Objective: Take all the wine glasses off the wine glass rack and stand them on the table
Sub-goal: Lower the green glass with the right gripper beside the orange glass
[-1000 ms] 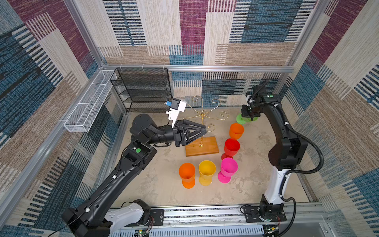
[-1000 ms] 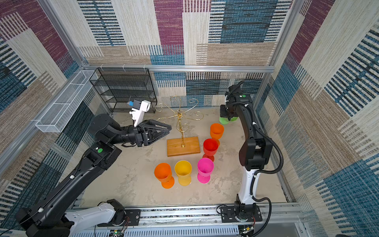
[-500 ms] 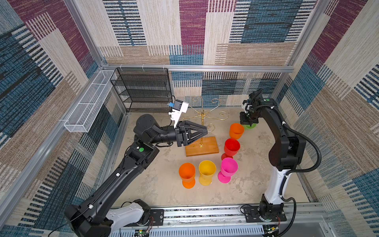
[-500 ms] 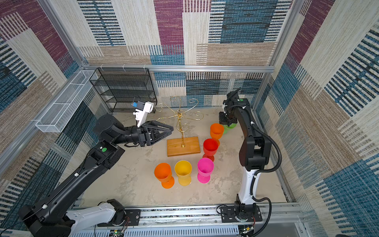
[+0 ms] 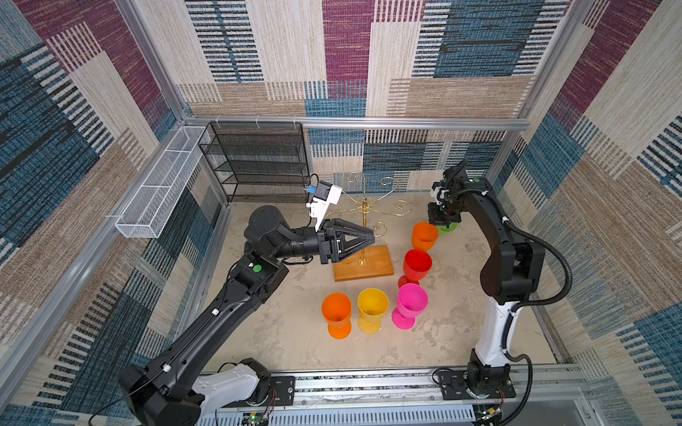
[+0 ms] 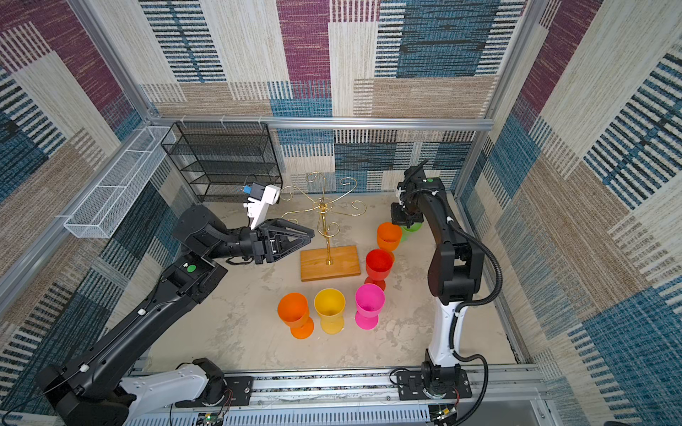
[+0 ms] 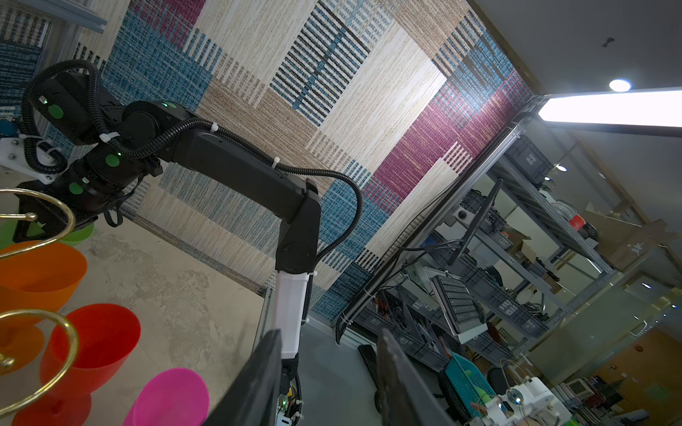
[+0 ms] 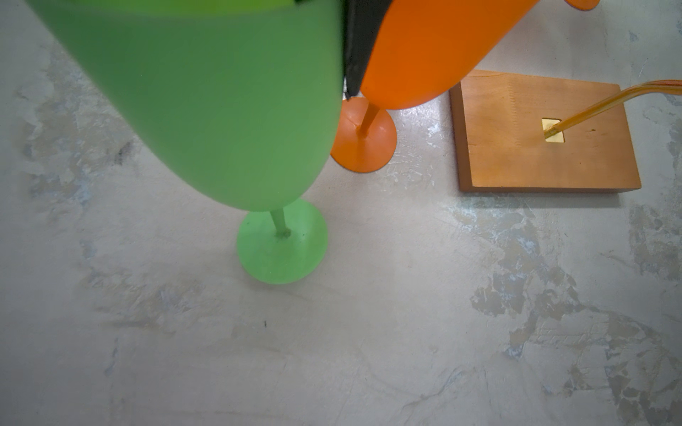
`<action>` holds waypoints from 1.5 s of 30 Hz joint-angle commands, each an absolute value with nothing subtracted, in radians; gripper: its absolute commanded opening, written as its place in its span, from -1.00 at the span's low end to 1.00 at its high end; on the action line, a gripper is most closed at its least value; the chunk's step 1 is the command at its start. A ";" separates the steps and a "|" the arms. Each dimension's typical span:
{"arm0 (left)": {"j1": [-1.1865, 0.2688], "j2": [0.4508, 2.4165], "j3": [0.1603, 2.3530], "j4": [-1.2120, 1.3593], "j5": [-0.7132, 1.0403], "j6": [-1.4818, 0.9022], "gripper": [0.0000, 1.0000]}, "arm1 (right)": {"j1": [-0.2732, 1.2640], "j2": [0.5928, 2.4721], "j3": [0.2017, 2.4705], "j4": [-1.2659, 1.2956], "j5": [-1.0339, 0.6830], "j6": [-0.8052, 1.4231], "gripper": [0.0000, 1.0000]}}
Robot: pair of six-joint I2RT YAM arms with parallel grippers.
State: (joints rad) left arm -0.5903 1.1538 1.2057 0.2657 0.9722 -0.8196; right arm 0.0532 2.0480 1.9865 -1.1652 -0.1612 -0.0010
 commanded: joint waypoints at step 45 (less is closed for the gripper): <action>-0.591 1.176 1.200 0.312 0.992 -0.836 -0.11 | 0.058 2.067 2.107 -1.137 -0.244 0.008 -0.40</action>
State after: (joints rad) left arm -0.5903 1.1759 1.2018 0.2756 0.9760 -0.8352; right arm 0.0574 2.0830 2.0953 -1.1614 -0.2058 -0.0002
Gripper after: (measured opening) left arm 0.445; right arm 0.296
